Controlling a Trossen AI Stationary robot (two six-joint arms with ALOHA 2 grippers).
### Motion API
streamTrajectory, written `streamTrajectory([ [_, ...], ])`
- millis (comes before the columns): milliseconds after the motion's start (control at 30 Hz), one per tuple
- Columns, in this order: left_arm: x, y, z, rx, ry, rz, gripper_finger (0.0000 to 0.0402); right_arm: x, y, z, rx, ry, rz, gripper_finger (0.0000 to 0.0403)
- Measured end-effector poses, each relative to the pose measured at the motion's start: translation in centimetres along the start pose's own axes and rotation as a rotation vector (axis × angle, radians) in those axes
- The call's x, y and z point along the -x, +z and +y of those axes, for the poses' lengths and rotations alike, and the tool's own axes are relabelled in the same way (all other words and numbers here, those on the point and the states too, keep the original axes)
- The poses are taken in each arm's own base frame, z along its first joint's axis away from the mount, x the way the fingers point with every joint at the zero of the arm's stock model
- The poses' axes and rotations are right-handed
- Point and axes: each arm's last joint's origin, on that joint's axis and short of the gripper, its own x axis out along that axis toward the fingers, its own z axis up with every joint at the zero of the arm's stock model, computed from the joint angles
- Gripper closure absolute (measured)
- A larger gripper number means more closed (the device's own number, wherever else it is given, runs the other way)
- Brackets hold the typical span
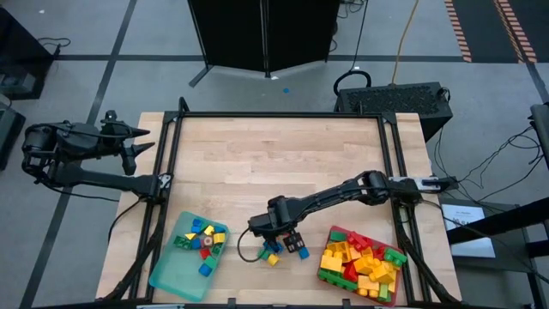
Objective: Sort blocks by size
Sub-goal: Put the red block into the blue bin
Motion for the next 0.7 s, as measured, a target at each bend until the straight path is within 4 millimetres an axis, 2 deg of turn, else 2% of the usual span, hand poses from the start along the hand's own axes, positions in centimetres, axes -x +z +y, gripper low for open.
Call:
streamTrajectory([
  [233,0.0,0.0,0.0,0.000,0.000,0.000,0.0214,-1.6,0.3,0.5,0.024,-0.006,-0.045,0.0112],
  [500,0.0,0.0,0.0,0.000,0.000,0.000,0.0214,-3.3,-0.7,0.5,0.017,0.003,0.008,0.0119],
  [600,0.0,0.0,0.0,0.000,0.000,0.000,0.0214,-3.4,-0.7,0.5,0.017,0.004,0.008,0.0148],
  [700,0.0,0.0,0.0,-0.003,0.000,0.000,0.0214,-3.4,-0.6,0.6,0.018,0.005,-0.007,0.0202],
])
